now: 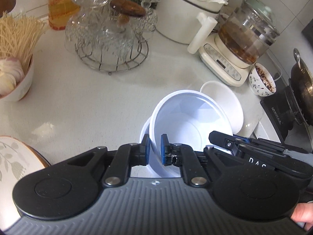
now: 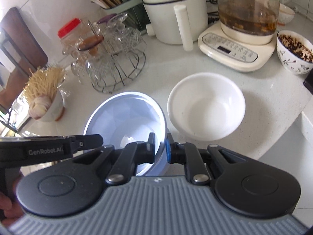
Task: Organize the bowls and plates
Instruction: 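Lift the plastic bowl into the other plastic bowl and open the left gripper, then grasp the rim of the nested plastic bowls with the left gripper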
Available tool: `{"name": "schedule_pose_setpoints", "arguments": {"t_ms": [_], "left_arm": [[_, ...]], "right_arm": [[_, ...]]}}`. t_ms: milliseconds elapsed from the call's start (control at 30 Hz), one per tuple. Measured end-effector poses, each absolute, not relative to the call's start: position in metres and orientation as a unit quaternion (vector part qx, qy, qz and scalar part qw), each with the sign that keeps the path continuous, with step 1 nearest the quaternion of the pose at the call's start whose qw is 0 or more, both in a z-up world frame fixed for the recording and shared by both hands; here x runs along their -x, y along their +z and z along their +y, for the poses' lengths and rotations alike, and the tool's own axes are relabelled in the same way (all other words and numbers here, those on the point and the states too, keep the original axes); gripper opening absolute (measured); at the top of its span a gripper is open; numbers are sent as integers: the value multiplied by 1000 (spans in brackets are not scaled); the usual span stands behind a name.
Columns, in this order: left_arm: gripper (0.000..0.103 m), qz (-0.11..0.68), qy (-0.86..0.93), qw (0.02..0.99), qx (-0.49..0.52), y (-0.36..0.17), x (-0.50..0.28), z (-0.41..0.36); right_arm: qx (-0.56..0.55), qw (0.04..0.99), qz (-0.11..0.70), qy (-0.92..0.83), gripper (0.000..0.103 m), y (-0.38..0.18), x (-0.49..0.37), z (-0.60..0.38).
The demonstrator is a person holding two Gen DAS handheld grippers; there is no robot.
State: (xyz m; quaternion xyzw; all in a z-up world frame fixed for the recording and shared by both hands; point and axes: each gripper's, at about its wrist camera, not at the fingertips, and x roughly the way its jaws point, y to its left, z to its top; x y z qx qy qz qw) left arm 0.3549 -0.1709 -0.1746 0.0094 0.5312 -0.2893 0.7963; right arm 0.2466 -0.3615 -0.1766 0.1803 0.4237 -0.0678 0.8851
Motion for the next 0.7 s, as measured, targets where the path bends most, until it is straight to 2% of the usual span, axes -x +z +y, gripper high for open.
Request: {"name": "schedule_pose_setpoints", "arguments": {"t_ms": [367, 433, 467, 500, 533, 567, 700], "left_arm": [[13, 546, -274, 791, -14, -184, -357, -165], [14, 549, -273, 790, -10, -183, -358, -162], [15, 550, -271, 790, -9, -183, -358, -160], [22, 550, -270, 790, -8, -182, -359, -158], [30, 550, -268, 791, -7, -182, -359, -157], [33, 548, -267, 793, -8, -181, -359, -156], [44, 550, -265, 792, -11, -181, -363, -155]], "right_arm": [[-186, 880, 432, -65, 15, -181, -249, -361], [-190, 881, 428, -69, 20, -180, -248, -362], [-191, 882, 424, -71, 28, -179, -247, -363], [-194, 884, 418, -72, 39, -177, -245, -363], [-197, 886, 413, -74, 43, -176, -244, -364], [-201, 887, 409, -75, 49, -175, -244, -366], [-225, 881, 407, -85, 50, -177, -242, -375]]}}
